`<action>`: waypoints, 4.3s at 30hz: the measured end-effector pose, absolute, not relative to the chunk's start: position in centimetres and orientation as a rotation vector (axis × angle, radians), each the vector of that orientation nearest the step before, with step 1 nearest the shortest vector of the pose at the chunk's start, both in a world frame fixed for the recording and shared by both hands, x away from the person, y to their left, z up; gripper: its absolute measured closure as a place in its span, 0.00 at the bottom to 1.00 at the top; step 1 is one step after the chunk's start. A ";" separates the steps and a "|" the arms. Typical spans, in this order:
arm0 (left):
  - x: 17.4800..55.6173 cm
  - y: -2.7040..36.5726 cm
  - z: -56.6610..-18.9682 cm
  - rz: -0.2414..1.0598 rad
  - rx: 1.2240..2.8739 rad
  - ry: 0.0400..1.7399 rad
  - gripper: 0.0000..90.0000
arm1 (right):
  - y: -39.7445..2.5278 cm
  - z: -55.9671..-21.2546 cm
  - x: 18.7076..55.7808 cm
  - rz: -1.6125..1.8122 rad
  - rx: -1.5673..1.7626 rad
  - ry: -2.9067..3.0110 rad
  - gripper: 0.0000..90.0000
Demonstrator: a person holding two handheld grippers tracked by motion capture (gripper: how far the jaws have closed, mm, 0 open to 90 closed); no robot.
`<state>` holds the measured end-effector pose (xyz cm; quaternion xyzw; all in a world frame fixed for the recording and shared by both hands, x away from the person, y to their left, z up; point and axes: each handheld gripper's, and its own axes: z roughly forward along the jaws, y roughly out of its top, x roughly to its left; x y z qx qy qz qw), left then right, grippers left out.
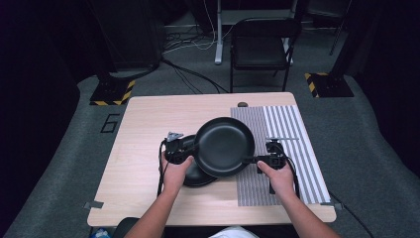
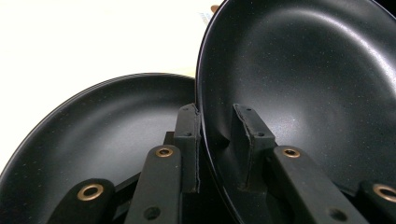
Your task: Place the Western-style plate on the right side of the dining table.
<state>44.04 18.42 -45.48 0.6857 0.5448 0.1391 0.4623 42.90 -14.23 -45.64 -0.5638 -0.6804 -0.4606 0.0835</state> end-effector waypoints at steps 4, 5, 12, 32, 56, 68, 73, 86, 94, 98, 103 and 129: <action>44.1 18.2 -45.5 0.337 1.679 1.332 0.81 | -14.5 -45.5 42.8 -1.385 -1.688 -2.033 0.82; 44.1 18.1 -45.5 0.337 1.678 1.330 0.81 | -14.6 -45.5 42.8 -1.389 -1.692 -2.032 0.82; 44.4 17.2 -45.4 0.330 1.696 1.303 0.81 | -15.3 -45.5 42.5 -1.397 -1.717 -2.022 0.82; 45.1 14.9 -45.1 0.282 1.729 1.235 0.81 | -17.8 -45.1 41.2 -1.447 -1.809 -1.972 0.83; 45.7 12.5 -44.1 0.270 1.745 1.200 0.81 | -20.1 -44.1 40.7 -1.496 -1.851 -1.957 0.84; 46.2 11.2 -44.2 0.253 1.754 1.188 0.81 | -21.2 -44.0 40.5 -1.511 -1.886 -1.936 0.84; 46.5 10.7 -44.3 0.245 1.758 1.175 0.81 | -21.6 -44.0 40.4 -1.519 -1.904 -1.929 0.84; 47.1 8.6 -44.7 0.205 1.770 1.147 0.81 | -23.3 -44.3 39.8 -1.533 -1.964 -1.904 0.84; 47.5 7.6 -45.1 0.182 1.774 1.135 0.81 | -24.3 -44.4 39.5 -1.538 -2.003 -1.881 0.84; 47.6 7.3 -45.2 0.173 1.782 1.130 0.81 | -24.7 -44.5 39.4 -1.544 -2.019 -1.881 0.84; 47.8 7.0 -45.5 0.166 1.783 1.130 0.81 | -24.8 -44.6 39.3 -1.545 -2.026 -1.887 0.85; 48.7 5.3 -47.4 0.123 1.817 1.148 0.81 | -26.1 -46.1 39.6 -1.520 -2.079 -1.855 0.85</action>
